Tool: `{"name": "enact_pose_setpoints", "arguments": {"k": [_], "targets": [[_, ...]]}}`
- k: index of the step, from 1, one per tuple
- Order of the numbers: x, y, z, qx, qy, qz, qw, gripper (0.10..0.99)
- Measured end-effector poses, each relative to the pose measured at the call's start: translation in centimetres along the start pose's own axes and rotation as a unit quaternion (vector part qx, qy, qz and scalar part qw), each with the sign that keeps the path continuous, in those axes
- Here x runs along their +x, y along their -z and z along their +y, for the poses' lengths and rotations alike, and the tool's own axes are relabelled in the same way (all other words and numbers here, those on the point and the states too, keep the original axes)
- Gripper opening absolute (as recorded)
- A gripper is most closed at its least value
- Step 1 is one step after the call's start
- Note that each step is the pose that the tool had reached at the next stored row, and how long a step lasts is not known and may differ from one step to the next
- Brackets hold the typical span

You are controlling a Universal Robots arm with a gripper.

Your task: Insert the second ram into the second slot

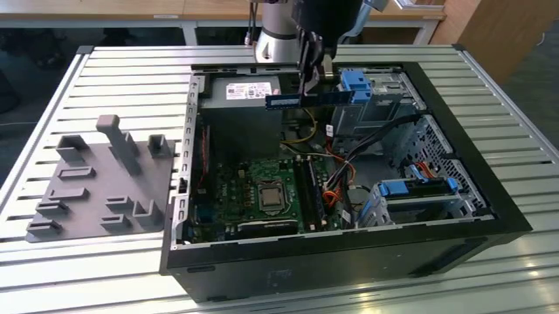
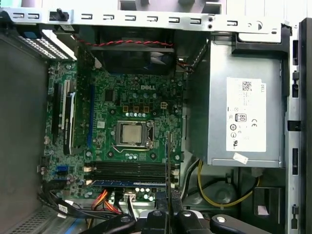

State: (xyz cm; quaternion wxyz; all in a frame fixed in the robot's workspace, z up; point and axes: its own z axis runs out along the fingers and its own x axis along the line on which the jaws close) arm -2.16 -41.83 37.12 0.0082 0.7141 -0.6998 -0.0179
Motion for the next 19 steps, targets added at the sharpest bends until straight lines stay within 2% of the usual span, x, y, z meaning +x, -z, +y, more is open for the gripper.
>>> {"name": "enact_pose_setpoints", "arguments": {"k": [5,10,12,15,19], "targets": [[0.01,-0.16,-0.01,0.0041,-0.034,0.0042,0.9994,0.141],[0.26,-0.19,-0.01,0.0046,-0.049,0.0057,0.9988,0.141],[0.27,-0.23,-0.01,0.0059,-0.056,0.0075,0.9984,0.141],[0.28,-0.33,-0.01,0.0064,-0.078,0.0087,0.9969,0.141],[0.28,-0.5,-0.02,0.0066,-0.113,0.0089,0.9935,0.141]]}}
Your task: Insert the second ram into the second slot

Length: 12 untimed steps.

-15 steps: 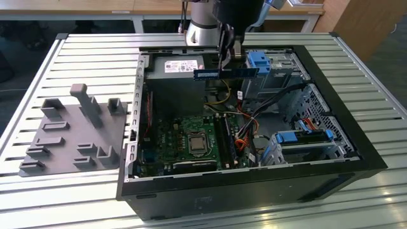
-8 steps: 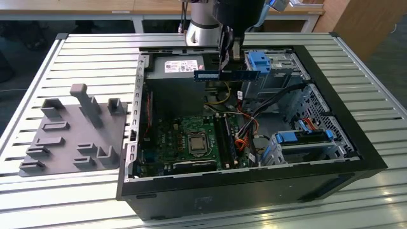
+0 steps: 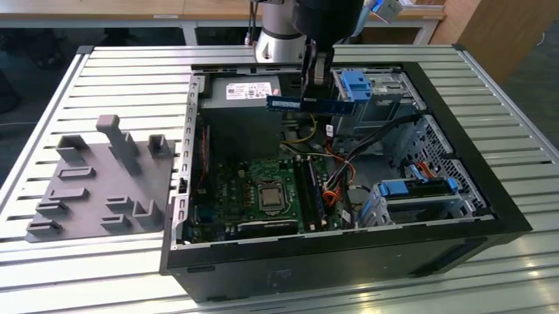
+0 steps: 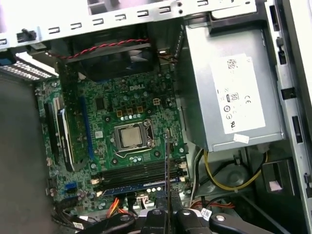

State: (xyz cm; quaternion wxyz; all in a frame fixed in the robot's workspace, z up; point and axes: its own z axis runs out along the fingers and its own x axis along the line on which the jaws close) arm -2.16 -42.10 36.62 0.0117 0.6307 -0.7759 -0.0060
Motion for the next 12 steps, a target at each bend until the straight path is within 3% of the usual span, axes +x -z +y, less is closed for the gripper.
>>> {"name": "enact_pose_setpoints", "arguments": {"k": [6,12], "targets": [[0.0,-0.25,0.0,-0.0002,-0.051,0.0005,0.9987,0.141],[0.0,-0.5,-0.01,-0.0002,-0.101,0.0015,0.9949,0.141]]}}
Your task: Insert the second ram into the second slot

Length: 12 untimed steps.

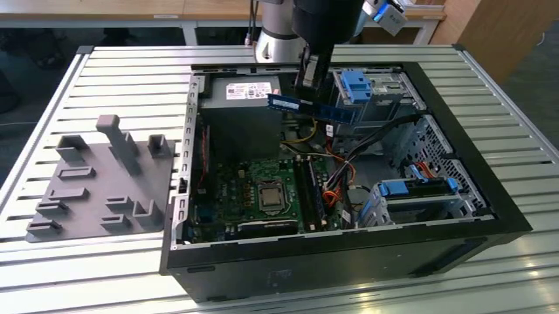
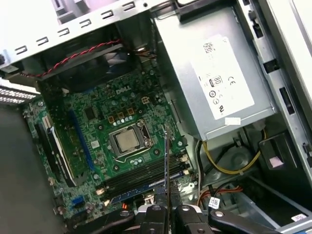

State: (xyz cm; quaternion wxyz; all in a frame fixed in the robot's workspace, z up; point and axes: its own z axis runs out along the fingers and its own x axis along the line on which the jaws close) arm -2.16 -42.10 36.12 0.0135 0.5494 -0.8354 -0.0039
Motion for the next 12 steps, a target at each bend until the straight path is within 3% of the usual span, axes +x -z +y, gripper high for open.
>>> {"name": "enact_pose_setpoints", "arguments": {"k": [6,12], "targets": [[-0.01,-0.21,-0.01,0.0004,-0.046,0.0019,0.9989,0.141],[-0.01,-0.43,0.0,0.0005,-0.095,0.0031,0.9955,0.141]]}}
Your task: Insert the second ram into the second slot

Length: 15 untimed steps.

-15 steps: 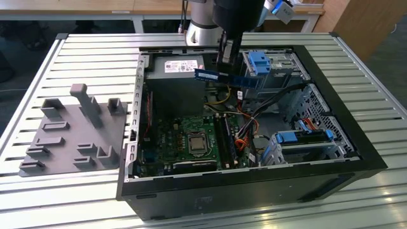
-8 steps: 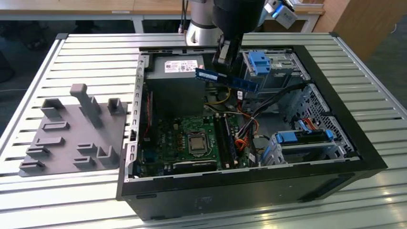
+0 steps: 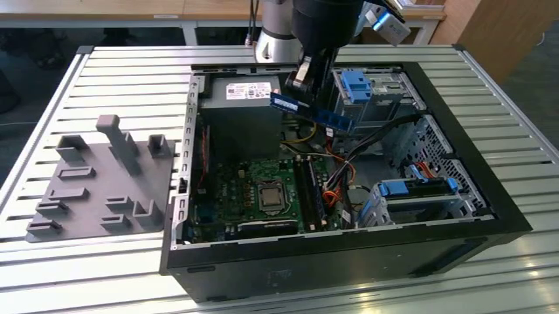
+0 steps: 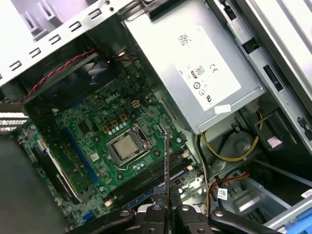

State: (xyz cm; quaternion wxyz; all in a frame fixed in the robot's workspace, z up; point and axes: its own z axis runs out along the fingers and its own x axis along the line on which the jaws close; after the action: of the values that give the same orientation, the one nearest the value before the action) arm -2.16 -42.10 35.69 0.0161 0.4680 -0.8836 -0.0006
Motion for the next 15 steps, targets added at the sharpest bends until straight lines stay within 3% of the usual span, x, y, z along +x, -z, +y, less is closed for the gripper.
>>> {"name": "enact_pose_setpoints", "arguments": {"k": [3,10,15], "targets": [[0.01,-0.07,-0.01,-0.0002,-0.019,0.0001,0.9998,0.141],[0.65,-0.2,-0.45,-0.0004,-0.032,0.0002,0.9995,0.141],[0.64,-0.53,-0.46,-0.0014,-0.074,-0.0002,0.9972,0.141]]}}
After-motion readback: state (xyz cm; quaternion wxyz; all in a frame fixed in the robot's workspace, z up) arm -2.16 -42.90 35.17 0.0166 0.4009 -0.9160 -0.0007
